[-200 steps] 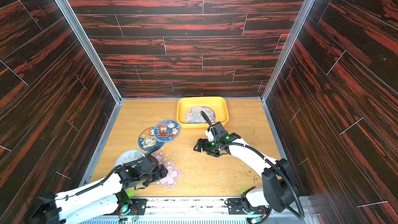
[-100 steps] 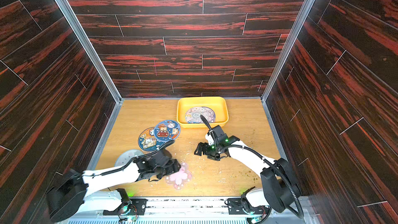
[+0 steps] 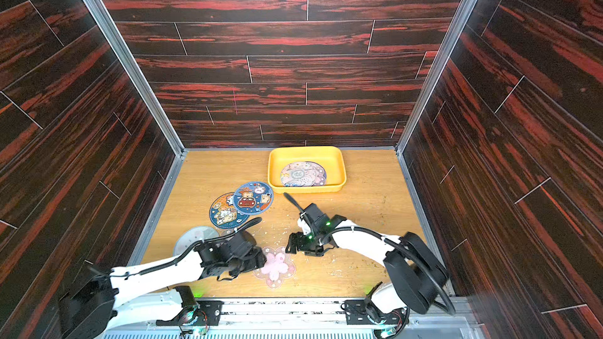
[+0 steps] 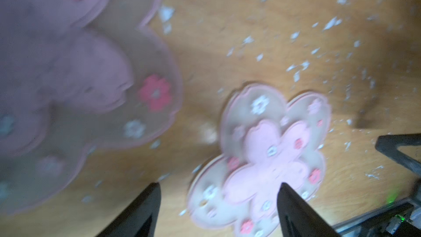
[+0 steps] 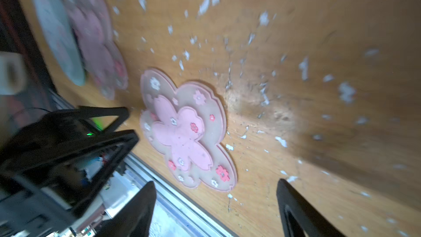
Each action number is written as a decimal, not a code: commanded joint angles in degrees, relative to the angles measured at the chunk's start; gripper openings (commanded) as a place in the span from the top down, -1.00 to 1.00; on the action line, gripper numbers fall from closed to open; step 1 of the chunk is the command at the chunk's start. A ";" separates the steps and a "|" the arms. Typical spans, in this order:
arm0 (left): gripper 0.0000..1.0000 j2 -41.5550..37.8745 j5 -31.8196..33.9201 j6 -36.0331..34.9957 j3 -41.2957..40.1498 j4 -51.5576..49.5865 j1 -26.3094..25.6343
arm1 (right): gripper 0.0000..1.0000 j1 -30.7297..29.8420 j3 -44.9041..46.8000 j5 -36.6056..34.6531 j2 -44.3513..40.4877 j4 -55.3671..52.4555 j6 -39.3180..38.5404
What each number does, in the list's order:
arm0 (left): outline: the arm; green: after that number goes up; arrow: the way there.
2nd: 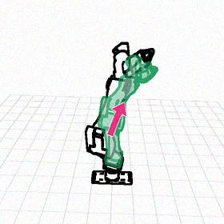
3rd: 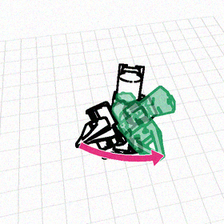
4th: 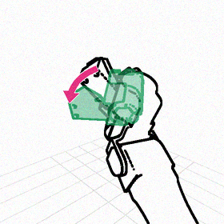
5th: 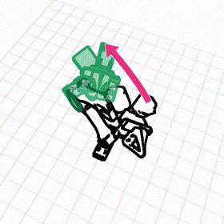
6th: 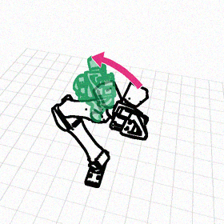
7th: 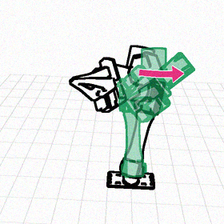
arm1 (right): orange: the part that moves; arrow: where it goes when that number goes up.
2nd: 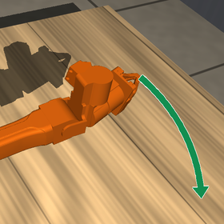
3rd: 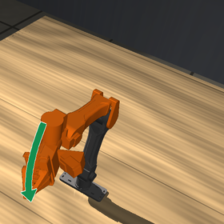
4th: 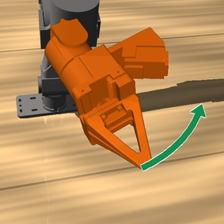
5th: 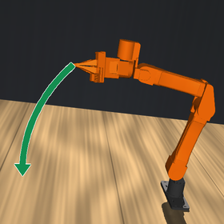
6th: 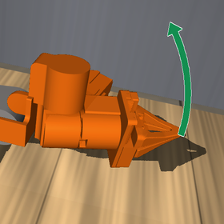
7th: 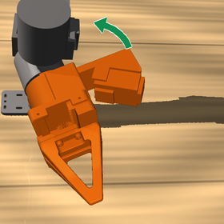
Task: Put the coasters into the storage box
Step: Move the coaster to the center of the board, then pick up the coaster from the center of the board.
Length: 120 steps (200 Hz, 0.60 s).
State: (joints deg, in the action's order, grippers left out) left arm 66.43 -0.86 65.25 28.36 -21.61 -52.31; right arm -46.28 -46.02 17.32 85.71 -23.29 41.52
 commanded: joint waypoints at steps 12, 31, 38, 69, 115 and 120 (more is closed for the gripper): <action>-0.60 0.74 -0.60 2.28 -1.20 -0.66 -1.67 | -0.64 -1.74 0.18 -0.61 3.36 1.53 1.39; -0.57 3.05 -1.67 2.95 -0.98 1.69 -2.89 | -0.62 -2.64 -0.16 -0.35 4.57 1.76 1.53; -0.56 3.96 -1.93 3.03 -0.71 2.49 -3.37 | -0.61 -3.04 -0.29 -0.27 4.94 1.73 1.54; -0.52 7.64 -3.20 2.77 0.46 4.19 -4.44 | -0.58 -4.16 -0.39 -0.54 6.80 3.03 2.15; -0.44 9.49 -3.87 2.30 0.65 5.25 -4.46 | -0.53 -5.65 -1.20 -0.38 9.62 3.57 2.56; -0.43 9.60 -3.90 2.26 0.73 5.26 -4.46 | -0.52 -5.74 -1.13 -0.29 9.93 3.75 2.66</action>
State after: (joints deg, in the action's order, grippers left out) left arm 73.43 -3.27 67.09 30.37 -14.70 -56.49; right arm -50.76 -47.18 17.21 92.23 -20.18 43.24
